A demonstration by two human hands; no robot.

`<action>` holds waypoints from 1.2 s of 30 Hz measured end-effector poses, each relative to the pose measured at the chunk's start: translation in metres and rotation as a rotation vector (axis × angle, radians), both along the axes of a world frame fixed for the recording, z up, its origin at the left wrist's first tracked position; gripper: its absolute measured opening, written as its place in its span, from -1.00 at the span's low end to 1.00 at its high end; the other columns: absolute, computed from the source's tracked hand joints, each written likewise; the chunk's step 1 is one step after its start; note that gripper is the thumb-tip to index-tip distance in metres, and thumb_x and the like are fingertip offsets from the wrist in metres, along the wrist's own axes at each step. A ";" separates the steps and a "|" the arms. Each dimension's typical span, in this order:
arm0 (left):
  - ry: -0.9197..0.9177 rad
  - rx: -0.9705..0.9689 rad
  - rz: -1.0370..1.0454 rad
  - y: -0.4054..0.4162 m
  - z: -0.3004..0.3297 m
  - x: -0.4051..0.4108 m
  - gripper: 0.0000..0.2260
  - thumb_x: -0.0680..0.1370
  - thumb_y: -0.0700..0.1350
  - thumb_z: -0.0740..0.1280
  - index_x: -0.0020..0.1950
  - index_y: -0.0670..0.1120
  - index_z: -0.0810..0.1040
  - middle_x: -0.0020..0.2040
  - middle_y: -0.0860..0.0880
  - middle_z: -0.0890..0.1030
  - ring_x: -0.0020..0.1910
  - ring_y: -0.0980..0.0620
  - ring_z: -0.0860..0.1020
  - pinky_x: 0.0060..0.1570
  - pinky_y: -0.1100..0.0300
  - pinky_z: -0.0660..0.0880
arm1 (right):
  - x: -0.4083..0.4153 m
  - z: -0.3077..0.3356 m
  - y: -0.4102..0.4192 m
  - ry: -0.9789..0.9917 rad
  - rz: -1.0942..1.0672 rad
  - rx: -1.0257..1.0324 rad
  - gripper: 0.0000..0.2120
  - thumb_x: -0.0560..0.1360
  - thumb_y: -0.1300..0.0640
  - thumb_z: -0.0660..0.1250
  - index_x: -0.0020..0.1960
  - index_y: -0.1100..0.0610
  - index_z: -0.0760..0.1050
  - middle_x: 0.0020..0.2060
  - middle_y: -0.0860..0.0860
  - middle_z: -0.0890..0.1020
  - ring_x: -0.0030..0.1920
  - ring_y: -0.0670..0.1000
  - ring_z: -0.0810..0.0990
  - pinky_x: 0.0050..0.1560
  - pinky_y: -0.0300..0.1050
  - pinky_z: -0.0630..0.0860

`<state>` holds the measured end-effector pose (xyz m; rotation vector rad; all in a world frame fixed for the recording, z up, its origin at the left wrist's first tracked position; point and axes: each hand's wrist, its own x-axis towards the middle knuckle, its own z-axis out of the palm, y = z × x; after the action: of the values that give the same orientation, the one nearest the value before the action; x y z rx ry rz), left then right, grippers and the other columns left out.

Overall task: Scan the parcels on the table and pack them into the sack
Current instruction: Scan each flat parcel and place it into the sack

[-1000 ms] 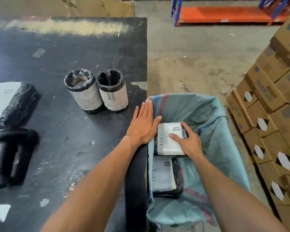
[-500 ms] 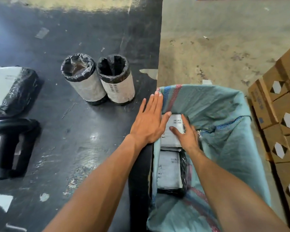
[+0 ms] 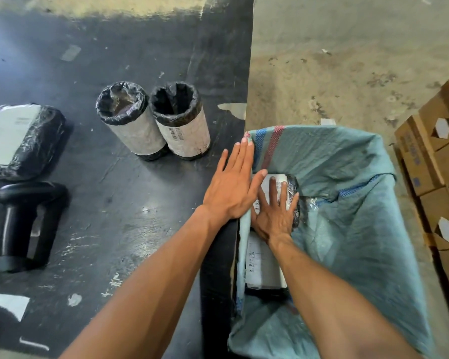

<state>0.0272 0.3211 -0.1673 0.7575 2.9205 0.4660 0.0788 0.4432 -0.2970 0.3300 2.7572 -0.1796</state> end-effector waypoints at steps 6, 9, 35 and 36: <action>-0.001 -0.013 -0.001 0.000 -0.001 0.001 -0.37 0.71 0.18 -0.08 0.65 -0.17 -0.11 0.66 -0.08 -0.10 0.63 0.02 -0.15 0.58 0.01 -0.20 | -0.001 0.003 0.000 -0.068 0.009 0.006 -0.30 0.60 -0.33 -0.31 0.70 -0.16 -0.31 0.69 0.06 -0.33 0.64 0.24 -0.44 0.54 0.47 -0.39; -0.015 -0.011 -0.007 0.001 0.000 0.002 -0.37 0.71 0.18 -0.07 0.65 -0.16 -0.12 0.66 -0.08 -0.12 0.63 0.02 -0.17 0.58 0.00 -0.21 | -0.003 0.008 0.002 -0.118 -0.002 -0.028 -0.34 0.68 -0.30 -0.21 0.69 -0.14 -0.35 0.68 0.06 -0.35 0.63 0.23 -0.46 0.54 0.46 -0.40; -0.252 0.141 -0.206 -0.042 0.032 0.007 -0.37 0.68 0.20 0.07 0.62 -0.17 0.14 0.61 -0.22 0.17 0.59 -0.19 0.14 0.56 -0.05 0.06 | 0.065 0.151 0.005 0.191 -0.475 -0.345 -0.37 0.74 -0.17 0.05 0.70 0.16 0.13 0.66 0.20 0.23 0.66 0.18 0.18 0.61 0.09 0.15; -0.232 0.129 -0.252 -0.052 0.037 0.008 -0.41 0.66 0.20 0.12 0.56 -0.16 0.25 0.53 -0.21 0.32 0.51 -0.23 0.28 0.49 -0.07 0.23 | 0.068 0.162 0.001 0.216 -0.485 -0.327 -0.36 0.74 -0.17 0.05 0.70 0.16 0.12 0.66 0.20 0.22 0.66 0.19 0.18 0.61 0.10 0.15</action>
<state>0.0354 0.2694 -0.1306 0.9976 2.5582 0.6708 0.1467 0.4439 -0.1347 0.9276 2.7350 -0.8192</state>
